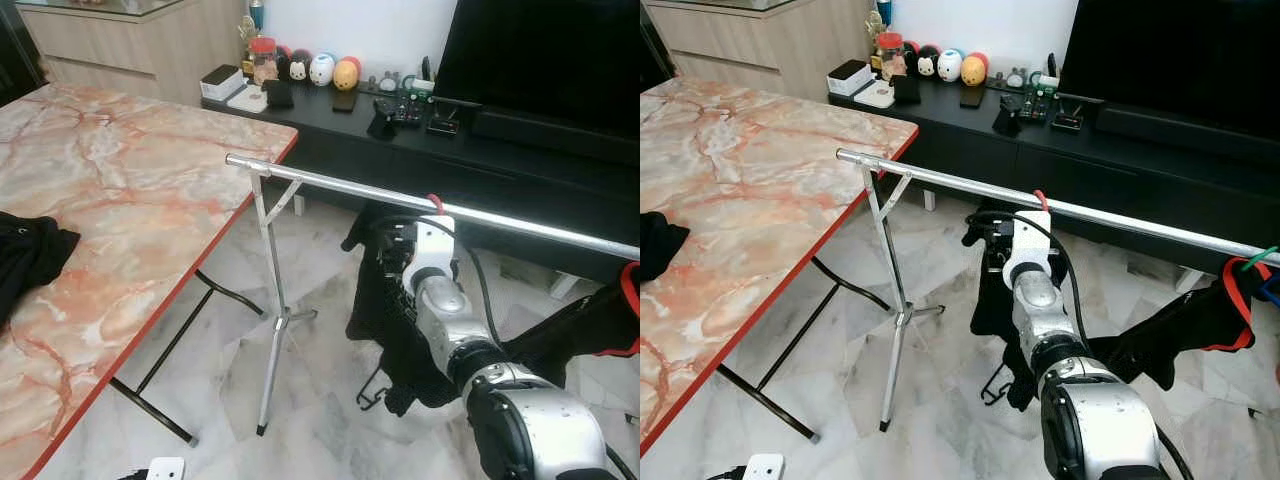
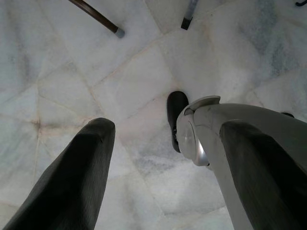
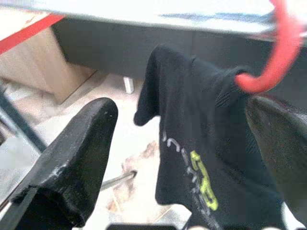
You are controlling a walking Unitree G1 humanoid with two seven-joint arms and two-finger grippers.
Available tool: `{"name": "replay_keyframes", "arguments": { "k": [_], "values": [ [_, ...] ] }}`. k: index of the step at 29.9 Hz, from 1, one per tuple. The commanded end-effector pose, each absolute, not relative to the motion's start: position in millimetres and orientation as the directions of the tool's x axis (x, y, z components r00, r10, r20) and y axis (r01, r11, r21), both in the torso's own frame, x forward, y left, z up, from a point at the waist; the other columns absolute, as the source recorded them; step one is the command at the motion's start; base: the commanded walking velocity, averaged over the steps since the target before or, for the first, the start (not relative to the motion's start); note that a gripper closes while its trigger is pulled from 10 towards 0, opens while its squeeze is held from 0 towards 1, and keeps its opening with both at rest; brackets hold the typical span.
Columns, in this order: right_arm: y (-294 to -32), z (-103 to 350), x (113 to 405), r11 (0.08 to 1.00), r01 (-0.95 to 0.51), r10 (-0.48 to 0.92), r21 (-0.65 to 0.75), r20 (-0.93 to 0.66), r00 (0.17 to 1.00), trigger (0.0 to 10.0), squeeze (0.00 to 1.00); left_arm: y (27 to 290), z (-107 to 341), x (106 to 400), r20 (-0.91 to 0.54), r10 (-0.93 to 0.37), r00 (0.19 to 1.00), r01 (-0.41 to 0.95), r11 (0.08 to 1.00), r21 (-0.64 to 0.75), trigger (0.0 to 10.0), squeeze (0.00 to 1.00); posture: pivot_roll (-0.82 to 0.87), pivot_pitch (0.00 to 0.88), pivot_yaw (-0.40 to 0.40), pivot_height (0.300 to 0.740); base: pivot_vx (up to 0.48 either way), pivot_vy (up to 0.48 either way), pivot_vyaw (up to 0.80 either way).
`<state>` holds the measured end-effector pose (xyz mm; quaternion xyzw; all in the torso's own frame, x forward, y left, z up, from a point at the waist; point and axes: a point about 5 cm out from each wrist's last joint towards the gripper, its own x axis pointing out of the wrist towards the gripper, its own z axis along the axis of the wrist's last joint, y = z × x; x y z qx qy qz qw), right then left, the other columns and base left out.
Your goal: Hang hanger
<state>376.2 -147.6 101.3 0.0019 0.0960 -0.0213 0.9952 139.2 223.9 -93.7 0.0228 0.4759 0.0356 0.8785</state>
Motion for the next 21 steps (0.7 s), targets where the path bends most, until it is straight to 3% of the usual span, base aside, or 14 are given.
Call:
{"name": "replay_keyframes", "arguments": {
  "k": [1, 21],
  "values": [
    [-152, 112, 381, 0.997, 0.075, -0.073, 0.014, -0.149, 0.986, 10.0, 0.00, 223, -96, 134, -0.844, 0.081, 0.530, -0.036, 0.997, 0.074, 10.0, 0.00, 0.00, 0.019, -0.003, 0.740, 0.000, 0.000, 0.00],
    [-153, 100, 375, 0.997, 0.069, -0.064, 0.019, -0.190, 0.980, 10.0, 0.00, 224, -96, 134, -0.848, 0.078, 0.525, -0.020, 0.997, 0.080, 10.0, 0.00, 0.00, 0.017, 0.000, 0.740, 0.000, 0.000, 0.00]
  ]
}}
